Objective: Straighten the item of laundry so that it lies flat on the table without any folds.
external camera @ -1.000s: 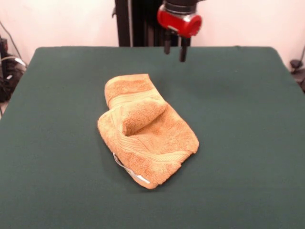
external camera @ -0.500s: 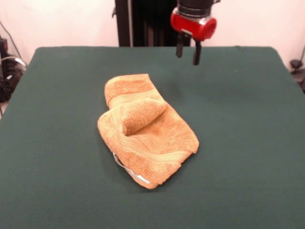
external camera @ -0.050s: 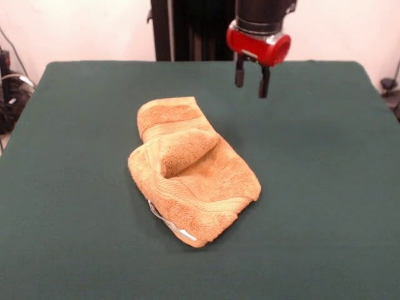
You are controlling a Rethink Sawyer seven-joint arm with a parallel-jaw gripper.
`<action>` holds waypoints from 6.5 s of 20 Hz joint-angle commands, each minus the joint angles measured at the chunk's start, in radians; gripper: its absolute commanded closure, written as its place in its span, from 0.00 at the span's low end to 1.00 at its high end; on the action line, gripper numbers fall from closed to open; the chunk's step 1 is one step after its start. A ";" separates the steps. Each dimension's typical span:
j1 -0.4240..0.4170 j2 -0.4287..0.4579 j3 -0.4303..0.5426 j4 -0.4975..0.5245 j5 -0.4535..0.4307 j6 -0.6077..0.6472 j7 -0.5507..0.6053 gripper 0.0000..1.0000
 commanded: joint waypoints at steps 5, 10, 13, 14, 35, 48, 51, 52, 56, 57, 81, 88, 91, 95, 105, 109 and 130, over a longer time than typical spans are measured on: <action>0.018 0.050 0.027 -0.206 -0.046 0.218 0.009 0.00; -0.023 0.057 0.044 -0.233 -0.090 0.243 -0.041 0.00; -0.065 0.066 0.070 -0.236 -0.122 0.232 -0.068 0.00; -0.079 0.068 0.078 -0.236 -0.133 0.227 -0.075 0.00; -0.231 0.131 0.202 -0.222 -0.289 0.108 -0.022 0.00; -0.186 0.117 0.190 -0.216 -0.249 0.163 0.055 0.00; -0.197 0.136 0.210 -0.217 -0.247 0.139 0.052 0.00; -0.208 0.148 0.225 -0.220 -0.248 0.128 0.043 0.00; -0.230 0.174 0.249 -0.226 -0.260 0.091 0.029 0.00; -0.237 0.184 0.256 -0.229 -0.265 0.080 0.024 0.00; -0.326 0.264 0.336 -0.291 -0.392 0.034 -0.075 1.00; -0.310 0.249 0.320 -0.288 -0.425 0.003 -0.025 1.00; -0.306 0.244 0.314 -0.279 -0.424 -0.004 0.000 1.00; -0.303 0.234 0.309 -0.272 -0.433 -0.002 0.003 1.00; -0.308 0.038 0.305 -0.301 -0.537 0.255 -0.188 1.00; -0.337 0.031 0.347 -0.332 -0.569 0.309 -0.234 1.00; -0.438 0.032 0.506 -0.412 -0.713 0.441 -0.383 1.00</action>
